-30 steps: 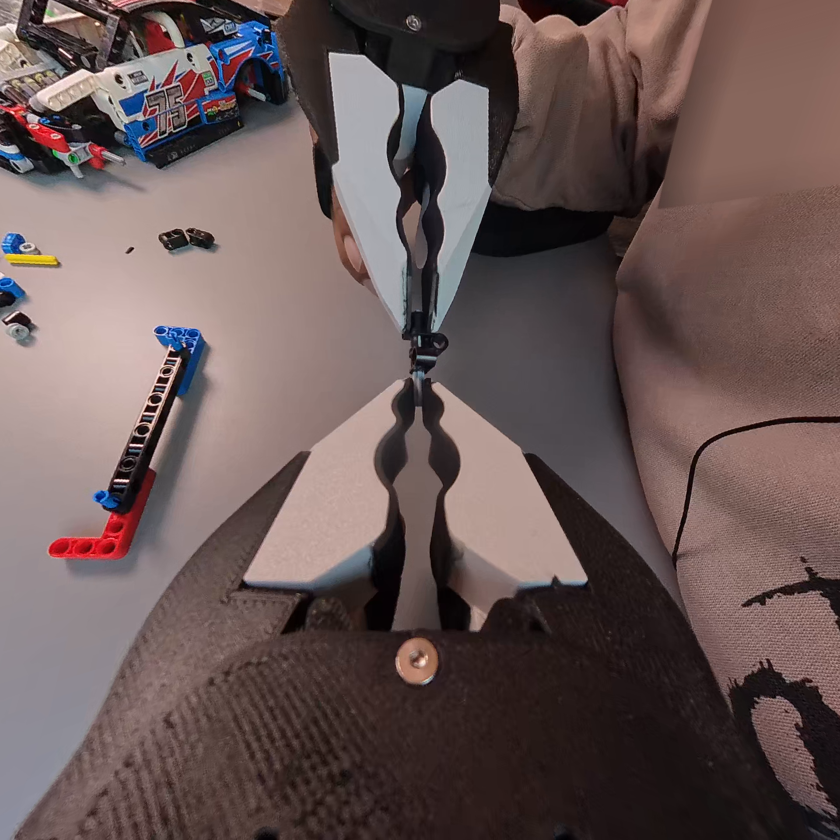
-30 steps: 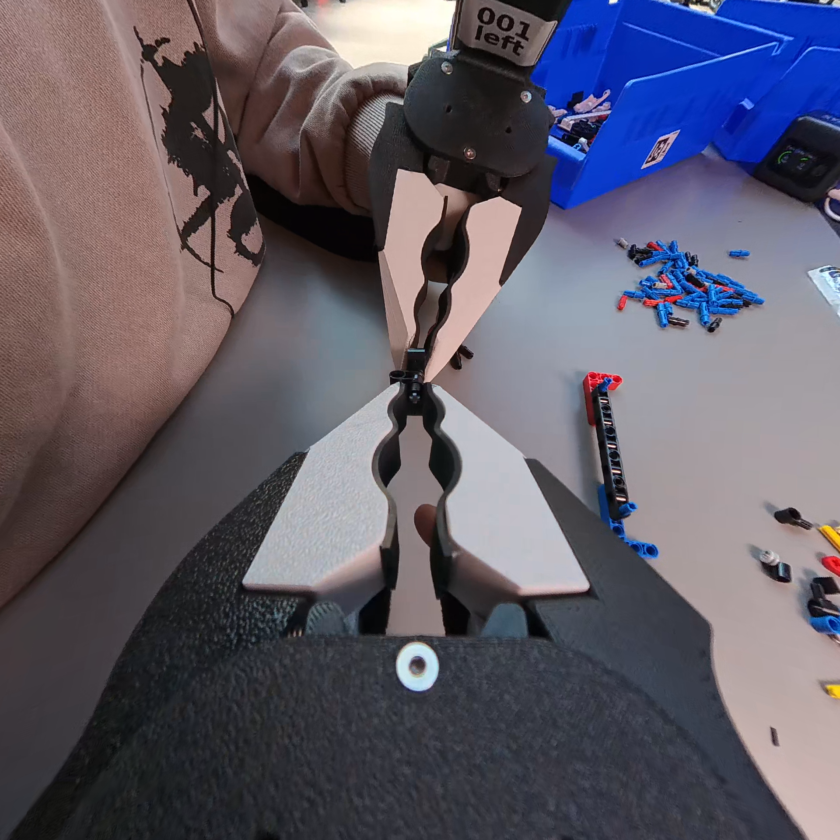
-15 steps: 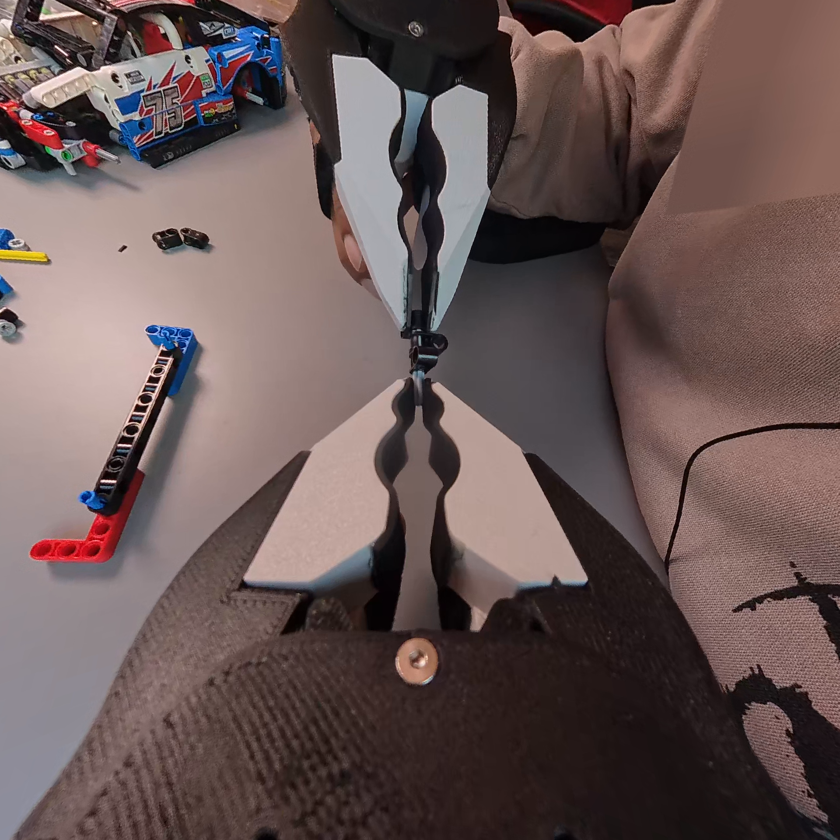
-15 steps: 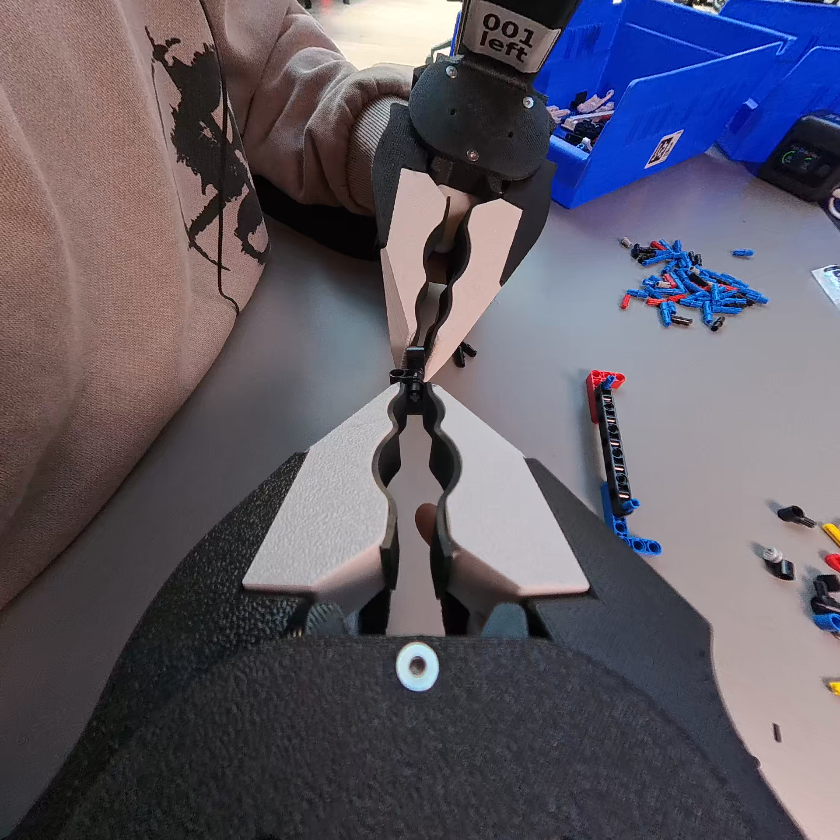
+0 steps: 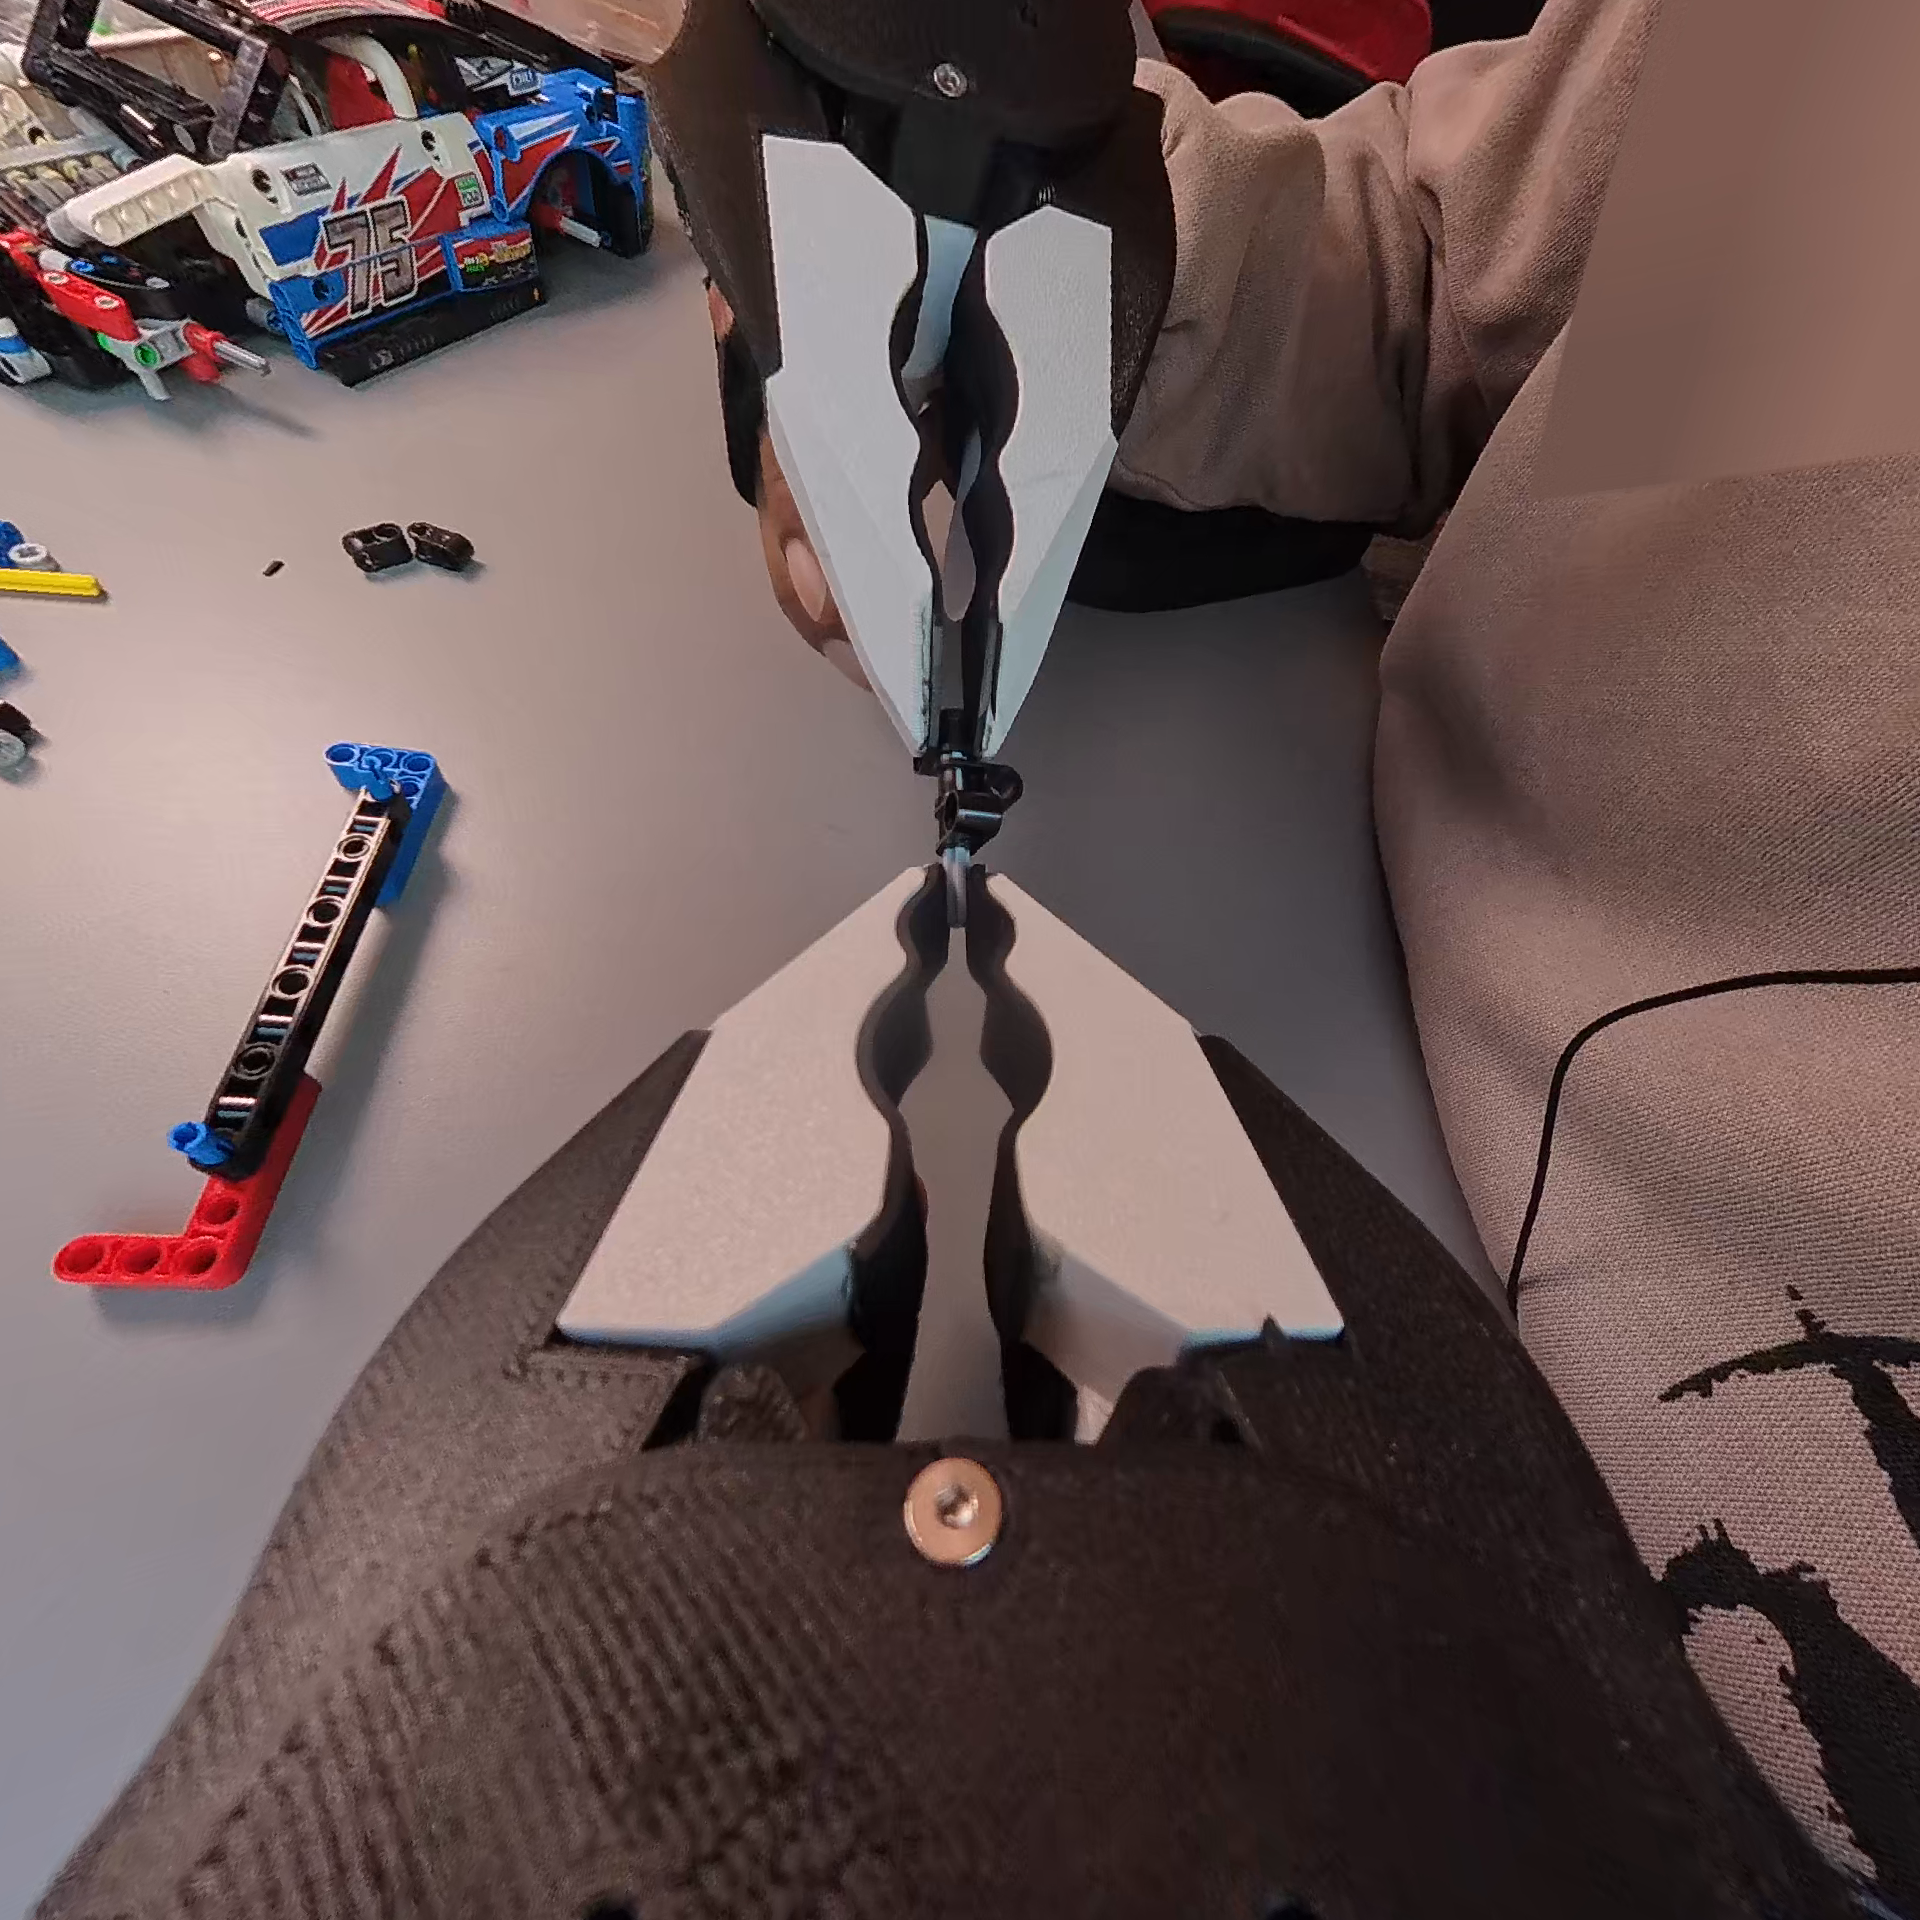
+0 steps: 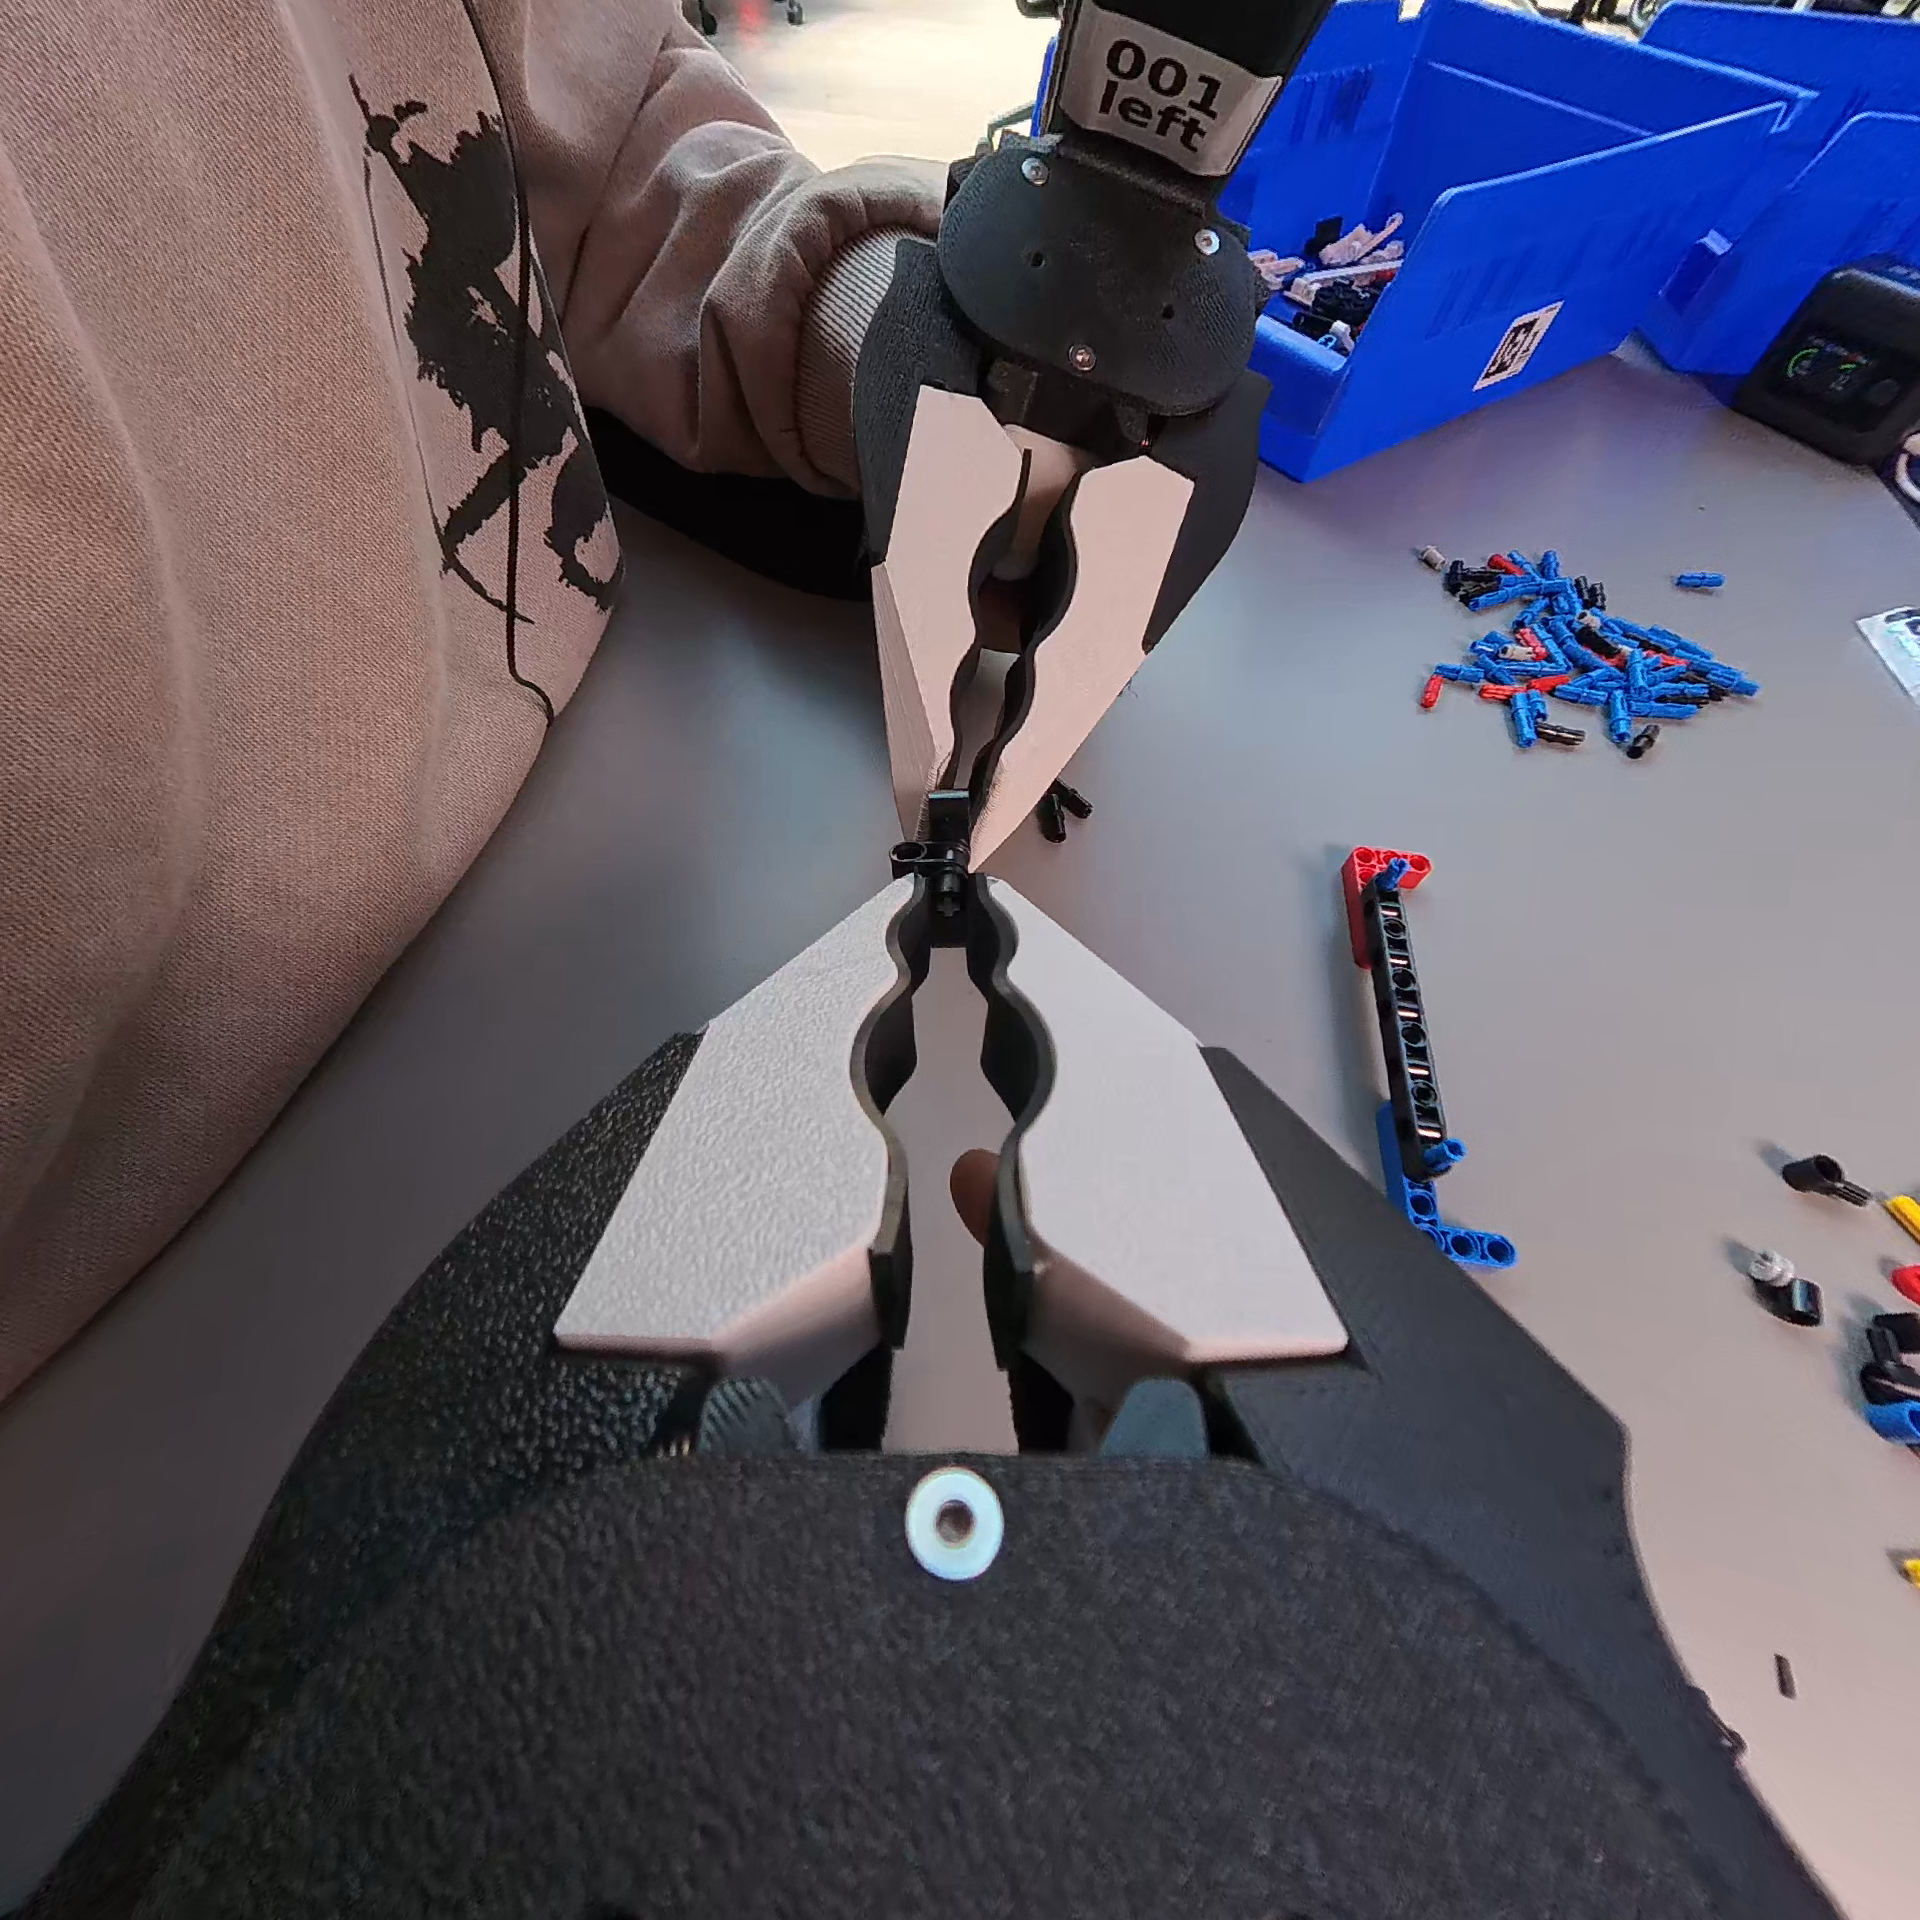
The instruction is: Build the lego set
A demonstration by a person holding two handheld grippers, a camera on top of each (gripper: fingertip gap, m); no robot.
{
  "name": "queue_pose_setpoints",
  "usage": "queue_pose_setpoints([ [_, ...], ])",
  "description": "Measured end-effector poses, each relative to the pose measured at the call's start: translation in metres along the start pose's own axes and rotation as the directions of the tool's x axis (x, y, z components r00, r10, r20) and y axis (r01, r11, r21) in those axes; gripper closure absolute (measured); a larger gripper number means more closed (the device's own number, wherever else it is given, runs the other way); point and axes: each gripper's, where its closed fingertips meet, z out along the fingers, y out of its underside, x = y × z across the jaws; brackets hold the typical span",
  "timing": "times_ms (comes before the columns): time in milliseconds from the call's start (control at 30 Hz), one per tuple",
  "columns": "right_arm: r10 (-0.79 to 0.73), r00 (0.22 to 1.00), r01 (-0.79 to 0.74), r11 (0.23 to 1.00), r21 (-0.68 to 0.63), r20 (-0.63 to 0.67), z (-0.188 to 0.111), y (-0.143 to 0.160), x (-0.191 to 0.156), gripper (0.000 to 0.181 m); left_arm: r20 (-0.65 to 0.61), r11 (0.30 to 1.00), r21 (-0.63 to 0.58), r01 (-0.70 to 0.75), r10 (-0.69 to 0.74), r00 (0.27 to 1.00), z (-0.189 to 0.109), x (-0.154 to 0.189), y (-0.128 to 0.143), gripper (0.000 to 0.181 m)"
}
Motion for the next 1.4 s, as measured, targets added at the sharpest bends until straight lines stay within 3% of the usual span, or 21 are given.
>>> queue_pose_setpoints([
  [767,0.046,0.999,-0.046,0.999,0.017,-0.010,0.003,0.002,0.002,0.175,0.010,1.000,-0.016,0.008,-0.008,1.000,0.000,-0.003,0.003,0.178],
  [867,0.069,0.998,-0.069,0.997,0.023,0.009,0.004,-0.001,-0.001,0.142,0.030,1.000,-0.023,0.005,-0.004,1.000,-0.001,-0.007,0.004,0.178],
  [933,0.037,0.999,-0.037,0.999,-0.018,-0.019,0.012,0.003,-0.001,0.134,0.040,1.000,-0.028,-0.005,0.006,0.999,-0.001,-0.008,0.004,0.178],
  [1000,0.013,0.999,-0.015,0.999,-0.049,-0.032,0.021,0.006,-0.003,0.141,0.038,0.999,-0.035,-0.009,0.010,0.999,0.001,-0.006,0.005,0.178],
  [1100,-0.034,0.997,0.029,0.998,-0.062,-0.075,0.021,0.006,0.001,0.165,0.036,0.999,-0.036,-0.003,0.004,0.999,0.000,-0.006,0.005,0.178],
  [1400,-0.078,0.994,0.073,0.995,-0.065,-0.075,0.018,0.004,0.001,0.167,0.017,0.999,-0.026,0.032,-0.032,0.999,-0.001,-0.005,0.004,0.178],
])
